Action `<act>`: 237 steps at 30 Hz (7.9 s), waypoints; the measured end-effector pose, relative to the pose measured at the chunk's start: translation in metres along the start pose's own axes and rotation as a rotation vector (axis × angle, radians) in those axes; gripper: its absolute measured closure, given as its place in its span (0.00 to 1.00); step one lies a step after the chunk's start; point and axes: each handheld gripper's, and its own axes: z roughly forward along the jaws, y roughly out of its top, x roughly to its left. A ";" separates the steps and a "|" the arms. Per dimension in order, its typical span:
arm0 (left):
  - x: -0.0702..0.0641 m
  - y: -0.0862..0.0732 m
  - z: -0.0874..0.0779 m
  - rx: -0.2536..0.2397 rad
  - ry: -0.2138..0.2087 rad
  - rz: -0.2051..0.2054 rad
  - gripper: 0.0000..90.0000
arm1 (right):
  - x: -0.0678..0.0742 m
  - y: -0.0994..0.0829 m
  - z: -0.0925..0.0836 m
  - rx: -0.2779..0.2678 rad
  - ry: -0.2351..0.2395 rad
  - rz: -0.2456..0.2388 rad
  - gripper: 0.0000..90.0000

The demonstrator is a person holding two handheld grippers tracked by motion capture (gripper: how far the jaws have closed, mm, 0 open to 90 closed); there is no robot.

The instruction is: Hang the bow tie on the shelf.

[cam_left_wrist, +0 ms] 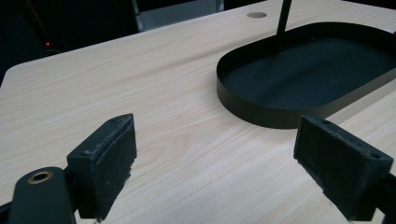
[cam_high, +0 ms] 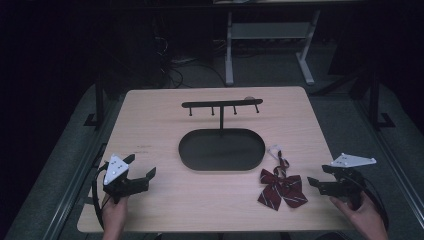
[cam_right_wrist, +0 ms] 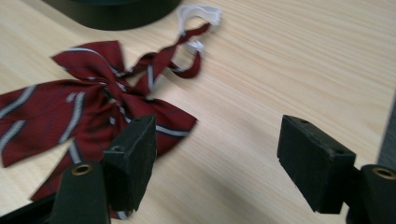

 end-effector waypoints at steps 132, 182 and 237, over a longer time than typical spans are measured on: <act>-0.008 0.003 0.010 0.013 -0.001 0.053 0.14 | 0.044 0.162 0.033 0.137 0.210 -0.203 0.97; -0.007 0.005 0.013 0.021 -0.002 0.058 0.14 | 0.047 0.261 0.028 0.057 0.191 -0.231 0.97; -0.011 0.005 0.018 0.033 -0.015 0.070 0.14 | 0.017 0.250 0.068 0.108 0.158 -0.149 0.93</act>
